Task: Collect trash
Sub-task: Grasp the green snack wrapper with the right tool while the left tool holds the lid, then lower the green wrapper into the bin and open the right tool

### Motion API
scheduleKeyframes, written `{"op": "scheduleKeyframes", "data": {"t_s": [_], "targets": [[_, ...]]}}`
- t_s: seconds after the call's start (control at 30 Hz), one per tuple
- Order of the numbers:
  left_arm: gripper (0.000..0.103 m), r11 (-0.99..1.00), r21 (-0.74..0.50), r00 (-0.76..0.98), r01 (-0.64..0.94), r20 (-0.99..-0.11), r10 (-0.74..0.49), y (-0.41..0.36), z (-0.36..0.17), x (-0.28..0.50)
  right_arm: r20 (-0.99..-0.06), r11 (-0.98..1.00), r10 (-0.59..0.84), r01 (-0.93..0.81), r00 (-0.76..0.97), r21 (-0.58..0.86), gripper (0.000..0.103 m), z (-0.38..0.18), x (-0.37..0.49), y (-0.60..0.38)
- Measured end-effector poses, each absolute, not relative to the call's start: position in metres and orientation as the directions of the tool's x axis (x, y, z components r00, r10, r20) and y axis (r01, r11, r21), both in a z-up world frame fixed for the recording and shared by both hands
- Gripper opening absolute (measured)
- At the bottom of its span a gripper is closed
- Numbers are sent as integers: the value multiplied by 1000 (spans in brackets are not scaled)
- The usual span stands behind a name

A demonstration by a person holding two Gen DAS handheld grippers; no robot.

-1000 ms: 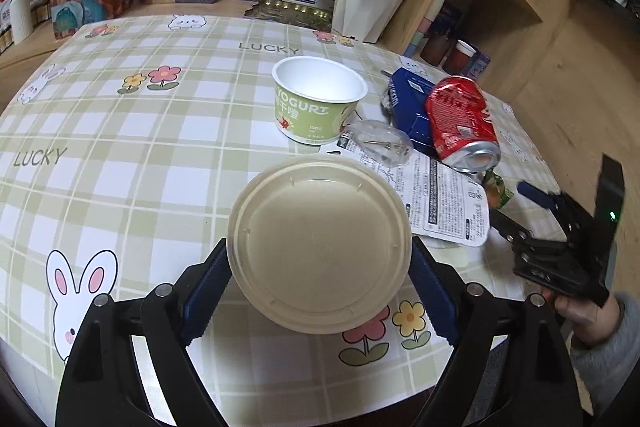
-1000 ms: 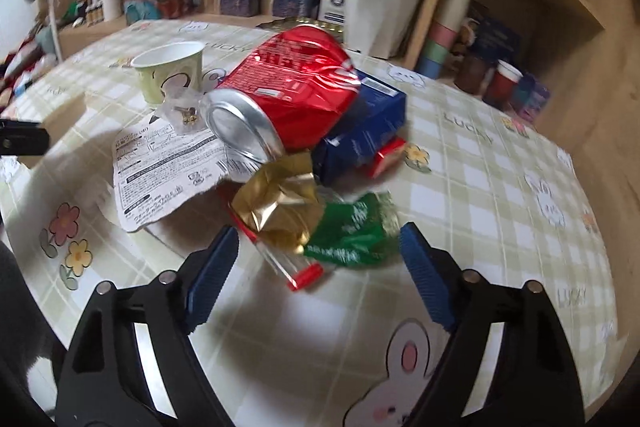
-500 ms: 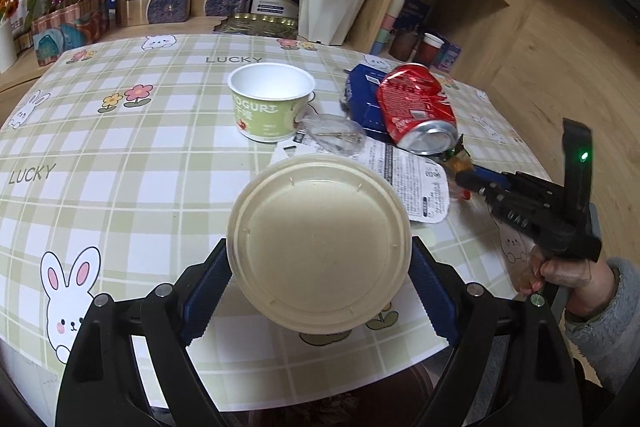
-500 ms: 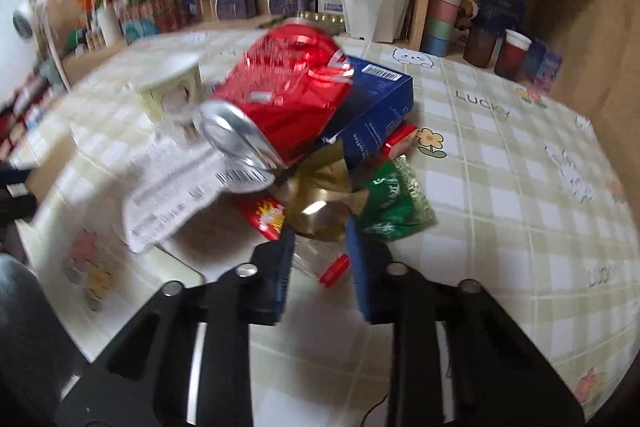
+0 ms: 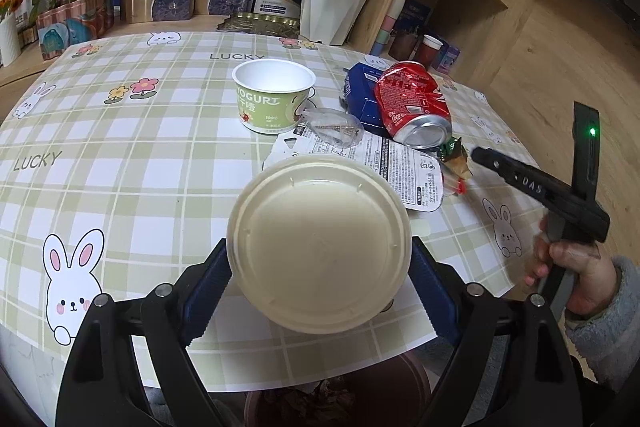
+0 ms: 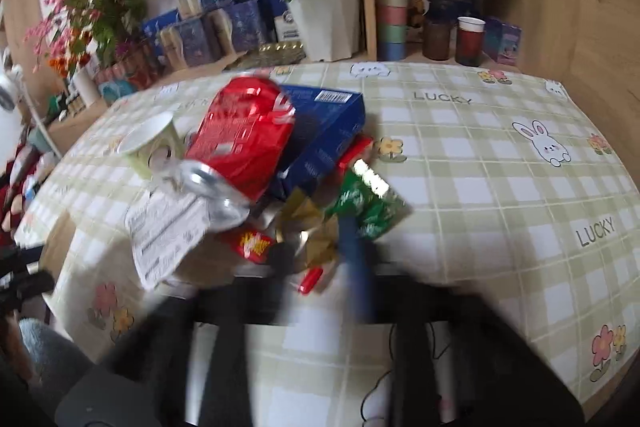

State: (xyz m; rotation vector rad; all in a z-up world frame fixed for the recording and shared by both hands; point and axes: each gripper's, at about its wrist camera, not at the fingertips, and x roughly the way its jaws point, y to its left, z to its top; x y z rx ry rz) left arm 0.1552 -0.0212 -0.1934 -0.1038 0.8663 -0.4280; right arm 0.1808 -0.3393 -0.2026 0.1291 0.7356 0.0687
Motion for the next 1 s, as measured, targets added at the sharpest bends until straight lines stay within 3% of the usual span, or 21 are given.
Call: {"op": "scheduleKeyframes", "data": {"t_s": [0.1,0.23,0.3,0.43,0.57,0.63,0.77,1.0], "targets": [[84,911,-256,572,324,-714,-404,-21,-193,154,-673,987,74,41,736,153,62,-204,193,-347],[84,910,-260,573,323,-712,-407,-20,-193,155,-700,948,90,155,709,279,60,-216,210,-367],[84,909,-264,571,323,-711,-410,-19,-193,155,-713,924,109,194,693,330,43,-225,218,-373],[84,909,-262,570,323,-713,-408,-19,-194,155,-743,881,140,260,655,395,39,-241,226,-378],[84,910,-267,569,316,-714,-407,-18,-195,154,-752,909,106,243,650,338,36,-241,225,-369],[84,910,-269,570,314,-713,-408,-17,-194,153,-744,917,108,223,659,331,14,-237,222,-367],[84,909,-274,576,314,-706,-412,-16,-189,148,-690,927,80,200,719,316,12,-221,197,-369],[84,908,-274,577,318,-704,-414,-16,-183,131,-615,885,154,168,774,433,12,-198,144,-379]]}}
